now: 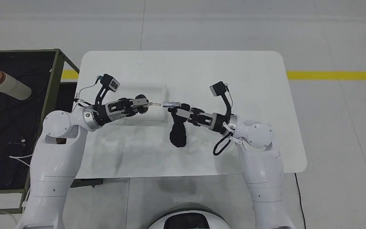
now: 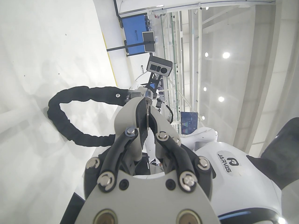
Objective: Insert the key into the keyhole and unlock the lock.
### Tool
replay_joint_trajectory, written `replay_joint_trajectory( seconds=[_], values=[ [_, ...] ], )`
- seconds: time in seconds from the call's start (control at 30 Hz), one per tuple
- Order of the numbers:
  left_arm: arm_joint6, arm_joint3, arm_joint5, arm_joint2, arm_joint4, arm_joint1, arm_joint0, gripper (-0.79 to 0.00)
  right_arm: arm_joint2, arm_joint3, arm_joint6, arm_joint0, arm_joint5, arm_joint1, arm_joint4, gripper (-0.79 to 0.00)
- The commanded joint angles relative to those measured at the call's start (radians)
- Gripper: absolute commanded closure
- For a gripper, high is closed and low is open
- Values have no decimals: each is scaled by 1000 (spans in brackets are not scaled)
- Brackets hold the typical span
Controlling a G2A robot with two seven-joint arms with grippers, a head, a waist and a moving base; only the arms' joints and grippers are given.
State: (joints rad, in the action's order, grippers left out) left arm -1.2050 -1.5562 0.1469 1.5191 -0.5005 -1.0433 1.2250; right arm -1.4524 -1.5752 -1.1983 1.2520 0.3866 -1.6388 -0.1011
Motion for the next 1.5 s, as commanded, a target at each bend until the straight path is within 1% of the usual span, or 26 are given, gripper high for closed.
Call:
replay_joint_trajectory(
  seconds=[0.0,0.1,0.27,0.73,1.17,1.47],
  values=[
    [5,-5,16,2,22,1,-1,0,6,0,4,-2,-2,5,5,0],
    [19,-12,40,-2,42,0,8,0,20,2,8,-5,-8,13,12,0],
    [19,-5,19,-3,11,-2,1,0,35,8,19,-9,-12,26,21,0],
    [11,13,25,-14,15,-4,-12,0,63,-2,53,-10,-15,60,36,0],
    [3,7,26,-9,18,-4,-13,0,93,-4,82,-19,-19,86,50,0],
    [-28,9,16,-4,24,-1,-15,0,106,-7,69,-28,-15,106,56,0]
  ],
)
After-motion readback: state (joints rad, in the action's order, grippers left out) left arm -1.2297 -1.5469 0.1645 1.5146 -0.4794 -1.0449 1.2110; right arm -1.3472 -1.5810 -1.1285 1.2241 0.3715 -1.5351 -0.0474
